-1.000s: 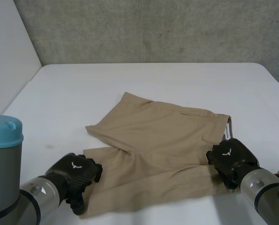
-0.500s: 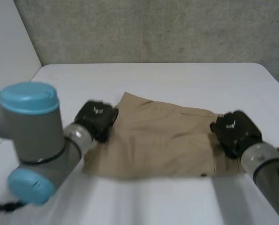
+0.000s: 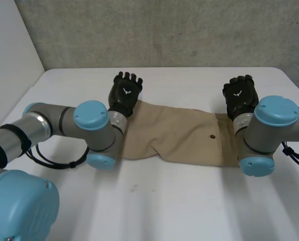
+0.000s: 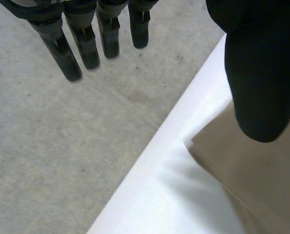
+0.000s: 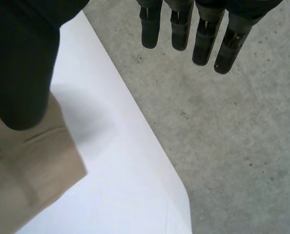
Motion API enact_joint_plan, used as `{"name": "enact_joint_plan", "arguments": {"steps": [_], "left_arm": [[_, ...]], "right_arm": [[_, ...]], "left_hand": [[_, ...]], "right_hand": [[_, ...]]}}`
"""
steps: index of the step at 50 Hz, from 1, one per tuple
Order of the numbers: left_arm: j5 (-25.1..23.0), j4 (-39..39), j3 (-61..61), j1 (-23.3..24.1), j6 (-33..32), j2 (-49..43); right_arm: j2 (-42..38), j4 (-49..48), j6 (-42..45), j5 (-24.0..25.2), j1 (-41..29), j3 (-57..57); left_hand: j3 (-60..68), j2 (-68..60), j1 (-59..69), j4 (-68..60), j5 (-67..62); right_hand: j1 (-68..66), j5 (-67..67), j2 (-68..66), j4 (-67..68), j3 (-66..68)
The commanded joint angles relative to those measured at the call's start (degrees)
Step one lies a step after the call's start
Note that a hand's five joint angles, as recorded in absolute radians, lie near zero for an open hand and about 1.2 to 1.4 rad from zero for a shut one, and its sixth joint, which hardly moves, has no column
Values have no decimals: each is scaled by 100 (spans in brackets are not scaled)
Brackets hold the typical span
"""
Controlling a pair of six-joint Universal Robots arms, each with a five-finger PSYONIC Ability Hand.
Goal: Fold the shorts.
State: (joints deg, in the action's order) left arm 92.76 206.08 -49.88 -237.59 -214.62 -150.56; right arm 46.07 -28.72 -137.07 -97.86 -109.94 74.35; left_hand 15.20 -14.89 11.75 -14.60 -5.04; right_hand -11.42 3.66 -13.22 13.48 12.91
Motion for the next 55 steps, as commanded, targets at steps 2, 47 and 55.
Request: {"name": "enact_joint_plan", "arguments": {"steps": [2,47,55], "left_arm": [[6,-16,-1364,213,201,1220],[23,-191,-4830,-156,1687,4438],[50,-174,-4619,-209,1941,4491]], "right_arm": [[1516,1171,-776,205,87,851],[2179,596,1974,1803,-403,1829],[1335,279,1948,3510,-1328,1565]], "left_hand": [[-520,489,-175,460,504],[-520,489,-175,460,504],[-520,489,-175,460,504]], "right_hand": [[142,-366,322,-348,-291],[-6858,6634,-6678,6652,6709],[-6381,6157,-6201,6175,6232]]}}
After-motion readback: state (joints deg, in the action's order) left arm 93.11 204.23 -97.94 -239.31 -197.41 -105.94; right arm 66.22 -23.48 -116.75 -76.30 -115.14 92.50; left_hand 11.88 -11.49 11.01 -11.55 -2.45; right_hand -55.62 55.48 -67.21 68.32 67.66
